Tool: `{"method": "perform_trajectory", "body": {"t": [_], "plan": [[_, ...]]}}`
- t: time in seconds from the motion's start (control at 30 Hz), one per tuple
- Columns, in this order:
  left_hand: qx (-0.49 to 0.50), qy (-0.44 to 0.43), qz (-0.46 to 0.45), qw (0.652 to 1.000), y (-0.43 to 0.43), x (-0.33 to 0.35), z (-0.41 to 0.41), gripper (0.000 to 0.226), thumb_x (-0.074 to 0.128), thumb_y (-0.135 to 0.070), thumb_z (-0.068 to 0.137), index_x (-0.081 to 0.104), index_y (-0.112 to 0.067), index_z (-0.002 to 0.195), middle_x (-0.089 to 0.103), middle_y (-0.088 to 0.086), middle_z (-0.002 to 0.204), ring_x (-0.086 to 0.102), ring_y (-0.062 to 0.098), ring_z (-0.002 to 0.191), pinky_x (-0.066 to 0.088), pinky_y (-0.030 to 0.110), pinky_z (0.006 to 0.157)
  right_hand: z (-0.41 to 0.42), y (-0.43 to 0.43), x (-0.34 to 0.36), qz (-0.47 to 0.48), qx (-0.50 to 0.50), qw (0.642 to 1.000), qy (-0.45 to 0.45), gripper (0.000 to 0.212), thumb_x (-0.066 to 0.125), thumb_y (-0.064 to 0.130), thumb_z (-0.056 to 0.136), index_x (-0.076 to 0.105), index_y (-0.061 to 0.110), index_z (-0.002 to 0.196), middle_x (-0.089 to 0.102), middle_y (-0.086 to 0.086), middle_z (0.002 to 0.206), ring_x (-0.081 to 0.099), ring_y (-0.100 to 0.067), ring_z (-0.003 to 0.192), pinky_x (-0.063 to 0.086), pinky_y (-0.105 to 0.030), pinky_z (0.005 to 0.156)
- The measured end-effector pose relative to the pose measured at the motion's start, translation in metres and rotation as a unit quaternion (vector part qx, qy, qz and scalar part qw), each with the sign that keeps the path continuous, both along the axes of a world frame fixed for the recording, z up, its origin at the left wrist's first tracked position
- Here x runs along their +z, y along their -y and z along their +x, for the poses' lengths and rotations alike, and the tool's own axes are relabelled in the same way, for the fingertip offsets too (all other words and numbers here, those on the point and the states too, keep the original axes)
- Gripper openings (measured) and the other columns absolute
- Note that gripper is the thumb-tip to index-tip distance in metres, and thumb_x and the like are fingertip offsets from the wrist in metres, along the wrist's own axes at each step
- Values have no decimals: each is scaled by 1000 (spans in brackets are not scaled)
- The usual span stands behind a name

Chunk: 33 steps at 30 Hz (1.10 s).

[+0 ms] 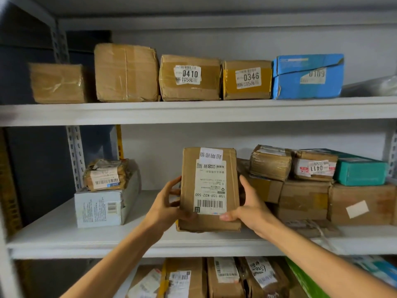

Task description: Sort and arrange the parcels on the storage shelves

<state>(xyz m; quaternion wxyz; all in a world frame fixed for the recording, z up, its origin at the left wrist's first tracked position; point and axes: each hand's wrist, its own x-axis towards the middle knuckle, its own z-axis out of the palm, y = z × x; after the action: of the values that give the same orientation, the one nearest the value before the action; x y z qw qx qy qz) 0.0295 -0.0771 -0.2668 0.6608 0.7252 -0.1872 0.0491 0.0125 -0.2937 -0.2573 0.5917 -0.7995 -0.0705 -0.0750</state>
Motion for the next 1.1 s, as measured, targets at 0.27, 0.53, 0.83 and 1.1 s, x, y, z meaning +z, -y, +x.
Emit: {"method": "perform_trajectory", "body": {"t": [0.27,0.53,0.83,1.1], "plan": [[4,43,-34,998,1,-4,-13,96,85,-6,51,47,-34,134,56,8,119,62,19,108,57,30,74,-23,4,11,-41,-10,997,71,108,79,-12,65,23,24,151,43,20,108,31,-1,117,38,-7,82],[-46,66,-36,996,50,-14,-35,89,85,-2,57,47,-31,132,55,6,121,62,26,110,59,36,72,-71,44,-3,-69,-91,988,107,116,85,-5,62,19,24,153,39,15,145,26,-5,138,26,-24,108],[-223,64,-20,973,172,-33,-66,86,79,-4,53,47,-36,127,59,-7,104,63,13,104,55,25,76,-171,133,-49,-99,-270,948,135,100,84,-6,63,31,31,139,46,34,109,45,25,96,40,1,78],[-443,28,9,896,331,-89,-146,79,71,17,67,46,-23,130,59,-14,102,60,-10,88,50,13,67,-313,223,-117,-88,-467,876,83,111,87,2,60,21,28,145,48,22,130,45,13,117,44,-8,85]]}}
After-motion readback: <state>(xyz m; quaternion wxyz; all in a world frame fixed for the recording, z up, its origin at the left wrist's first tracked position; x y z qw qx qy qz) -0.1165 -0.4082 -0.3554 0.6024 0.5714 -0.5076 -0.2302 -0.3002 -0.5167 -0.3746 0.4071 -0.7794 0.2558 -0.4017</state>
